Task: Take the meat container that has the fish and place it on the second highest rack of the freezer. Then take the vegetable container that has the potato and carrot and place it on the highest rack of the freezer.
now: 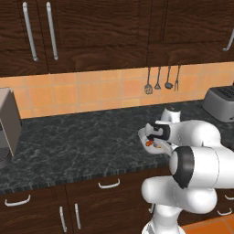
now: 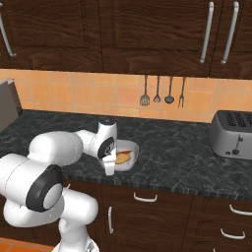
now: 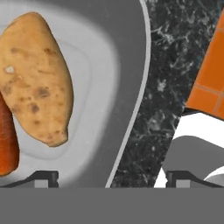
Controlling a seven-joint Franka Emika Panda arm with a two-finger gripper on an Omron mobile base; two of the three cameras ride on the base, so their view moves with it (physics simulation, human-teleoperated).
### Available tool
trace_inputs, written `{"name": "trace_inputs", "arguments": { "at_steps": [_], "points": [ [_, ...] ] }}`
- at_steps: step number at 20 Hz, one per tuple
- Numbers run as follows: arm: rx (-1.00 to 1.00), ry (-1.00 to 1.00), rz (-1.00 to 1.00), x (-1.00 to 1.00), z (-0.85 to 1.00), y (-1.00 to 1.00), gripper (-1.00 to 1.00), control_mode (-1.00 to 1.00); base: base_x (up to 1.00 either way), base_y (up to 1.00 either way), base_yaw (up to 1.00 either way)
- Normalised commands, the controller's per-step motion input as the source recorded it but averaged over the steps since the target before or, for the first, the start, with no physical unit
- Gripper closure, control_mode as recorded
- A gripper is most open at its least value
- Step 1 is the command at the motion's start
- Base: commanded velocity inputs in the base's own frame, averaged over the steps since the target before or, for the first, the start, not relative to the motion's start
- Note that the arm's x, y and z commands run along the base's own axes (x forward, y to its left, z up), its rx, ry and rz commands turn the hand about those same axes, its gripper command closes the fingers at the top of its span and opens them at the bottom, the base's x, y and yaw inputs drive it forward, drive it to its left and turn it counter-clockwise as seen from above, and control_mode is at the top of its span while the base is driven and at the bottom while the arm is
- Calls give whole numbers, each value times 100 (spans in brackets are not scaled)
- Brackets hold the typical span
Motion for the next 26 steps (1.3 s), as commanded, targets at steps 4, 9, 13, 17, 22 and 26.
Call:
{"name": "trace_inputs", "arguments": {
  "at_steps": [4,9,13,17,22,26],
  "points": [
    [0,0,-6,-1,-13,0,100,-100,0,0,0],
    [0,0,-6,0,-5,0,100,-100,0,0,0],
    [0,0,-5,-1,2,0,100,-100,0,0,0],
    [0,-3,-2,-15,38,0,100,-100,0,0,0],
    [3,-17,0,-77,100,13,100,-100,0,0,0],
    [3,-23,0,-86,100,51,100,-100,0,0,0]
  ]
}}
